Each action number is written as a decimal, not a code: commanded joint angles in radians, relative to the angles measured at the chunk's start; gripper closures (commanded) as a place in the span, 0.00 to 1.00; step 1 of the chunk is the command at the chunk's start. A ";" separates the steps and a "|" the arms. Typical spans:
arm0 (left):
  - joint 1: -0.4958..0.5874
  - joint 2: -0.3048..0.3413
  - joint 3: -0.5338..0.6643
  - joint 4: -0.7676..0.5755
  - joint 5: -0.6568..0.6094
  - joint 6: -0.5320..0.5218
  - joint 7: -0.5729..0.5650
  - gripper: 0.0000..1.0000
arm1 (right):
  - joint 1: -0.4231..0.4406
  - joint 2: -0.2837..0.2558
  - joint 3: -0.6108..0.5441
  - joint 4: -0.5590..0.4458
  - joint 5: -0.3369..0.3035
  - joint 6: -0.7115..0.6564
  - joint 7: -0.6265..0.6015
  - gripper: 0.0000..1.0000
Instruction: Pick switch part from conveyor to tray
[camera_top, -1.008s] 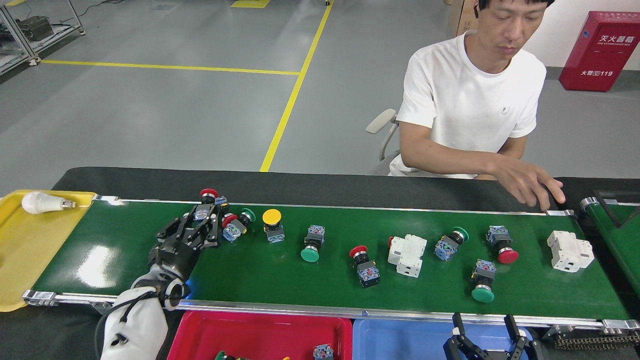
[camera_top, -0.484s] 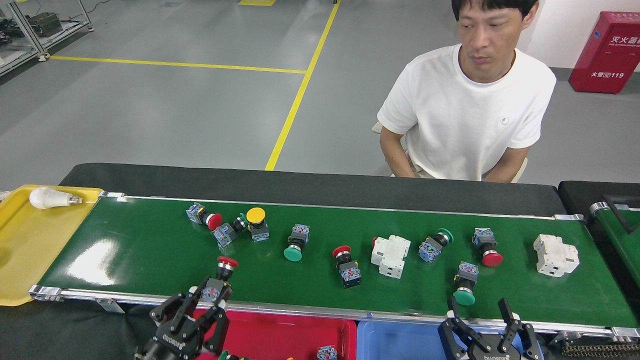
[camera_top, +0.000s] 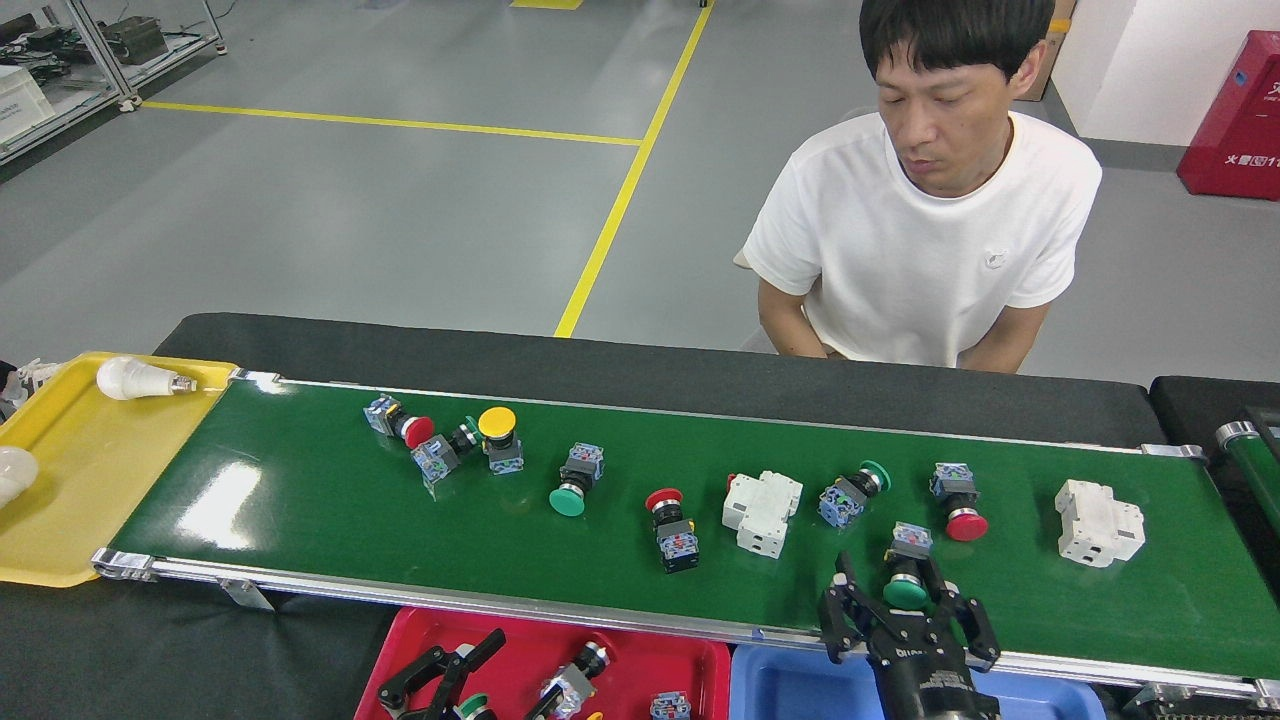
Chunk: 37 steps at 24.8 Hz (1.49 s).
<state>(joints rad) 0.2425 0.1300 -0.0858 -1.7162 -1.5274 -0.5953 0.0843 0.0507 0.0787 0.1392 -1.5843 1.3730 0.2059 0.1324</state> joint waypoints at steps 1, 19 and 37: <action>-0.003 -0.029 0.051 -0.002 0.032 0.026 -0.029 0.00 | -0.015 -0.011 0.007 0.001 -0.005 0.021 0.024 0.29; -0.551 -0.075 0.167 0.558 0.081 0.419 -0.138 0.00 | -0.032 -0.011 0.010 -0.048 -0.060 -0.186 0.033 0.89; -0.901 -0.007 0.000 1.158 0.055 0.485 0.089 0.69 | 0.104 0.007 0.165 -0.128 -0.166 -0.683 0.044 0.01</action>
<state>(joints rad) -0.6503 0.1170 -0.0797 -0.5676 -1.4731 -0.0999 0.1610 0.1685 0.0782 0.3042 -1.7016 1.2083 -0.4808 0.1769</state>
